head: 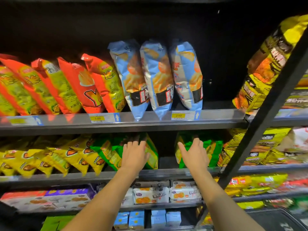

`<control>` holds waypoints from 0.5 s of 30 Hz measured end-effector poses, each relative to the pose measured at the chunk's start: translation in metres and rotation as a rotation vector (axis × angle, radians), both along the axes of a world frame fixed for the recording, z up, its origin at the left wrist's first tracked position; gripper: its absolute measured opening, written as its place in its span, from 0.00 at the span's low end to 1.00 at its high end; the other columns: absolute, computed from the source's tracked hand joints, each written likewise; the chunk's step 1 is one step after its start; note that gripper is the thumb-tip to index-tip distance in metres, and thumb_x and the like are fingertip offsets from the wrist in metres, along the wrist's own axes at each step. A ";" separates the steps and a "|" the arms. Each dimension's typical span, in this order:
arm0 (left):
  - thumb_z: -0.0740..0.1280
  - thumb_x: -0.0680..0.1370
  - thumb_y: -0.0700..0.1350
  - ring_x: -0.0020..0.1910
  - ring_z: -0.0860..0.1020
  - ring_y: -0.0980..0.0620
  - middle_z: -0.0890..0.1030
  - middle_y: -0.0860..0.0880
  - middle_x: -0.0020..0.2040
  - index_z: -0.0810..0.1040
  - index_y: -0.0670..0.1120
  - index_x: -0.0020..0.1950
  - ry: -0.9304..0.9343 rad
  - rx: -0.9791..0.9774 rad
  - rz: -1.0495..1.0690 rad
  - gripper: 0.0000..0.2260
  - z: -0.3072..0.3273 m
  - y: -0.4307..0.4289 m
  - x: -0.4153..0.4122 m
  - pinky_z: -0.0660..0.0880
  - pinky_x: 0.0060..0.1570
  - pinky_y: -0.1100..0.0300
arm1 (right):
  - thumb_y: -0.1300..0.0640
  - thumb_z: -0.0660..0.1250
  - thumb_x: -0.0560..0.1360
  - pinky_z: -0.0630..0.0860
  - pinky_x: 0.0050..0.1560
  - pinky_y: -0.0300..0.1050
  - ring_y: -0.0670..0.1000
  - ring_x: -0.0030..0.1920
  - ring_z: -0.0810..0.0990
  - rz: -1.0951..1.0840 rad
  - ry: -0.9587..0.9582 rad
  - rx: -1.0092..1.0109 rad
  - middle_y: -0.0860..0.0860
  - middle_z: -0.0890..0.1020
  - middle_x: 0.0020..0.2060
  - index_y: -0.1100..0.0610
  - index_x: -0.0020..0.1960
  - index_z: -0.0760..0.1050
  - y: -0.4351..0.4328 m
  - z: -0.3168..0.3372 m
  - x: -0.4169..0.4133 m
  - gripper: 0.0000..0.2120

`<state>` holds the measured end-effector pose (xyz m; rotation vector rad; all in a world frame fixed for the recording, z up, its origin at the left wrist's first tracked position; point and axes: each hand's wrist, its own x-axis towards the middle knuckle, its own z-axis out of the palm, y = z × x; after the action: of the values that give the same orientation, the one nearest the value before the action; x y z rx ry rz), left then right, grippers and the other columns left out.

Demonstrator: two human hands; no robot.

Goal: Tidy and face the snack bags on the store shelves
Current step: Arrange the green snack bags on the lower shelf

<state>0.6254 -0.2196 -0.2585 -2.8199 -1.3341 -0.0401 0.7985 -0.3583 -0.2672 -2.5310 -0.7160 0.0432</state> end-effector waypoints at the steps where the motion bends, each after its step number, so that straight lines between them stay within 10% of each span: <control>1: 0.62 0.84 0.61 0.67 0.75 0.41 0.79 0.45 0.66 0.72 0.50 0.71 0.012 -0.012 0.008 0.21 -0.002 0.003 0.000 0.68 0.66 0.49 | 0.35 0.61 0.82 0.75 0.52 0.53 0.60 0.64 0.77 -0.008 -0.001 -0.006 0.56 0.74 0.65 0.59 0.71 0.67 0.004 -0.004 0.001 0.31; 15: 0.64 0.85 0.56 0.64 0.77 0.42 0.80 0.44 0.62 0.77 0.47 0.67 -0.100 -0.053 0.093 0.16 -0.013 0.015 0.002 0.75 0.58 0.51 | 0.54 0.66 0.84 0.75 0.50 0.57 0.62 0.51 0.79 -0.040 -0.006 0.273 0.59 0.76 0.52 0.64 0.62 0.76 0.011 -0.029 0.015 0.14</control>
<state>0.6274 -0.2042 -0.2710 -2.8292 -1.5071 -0.1481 0.8132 -0.3473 -0.2964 -2.2841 -0.6277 -0.0708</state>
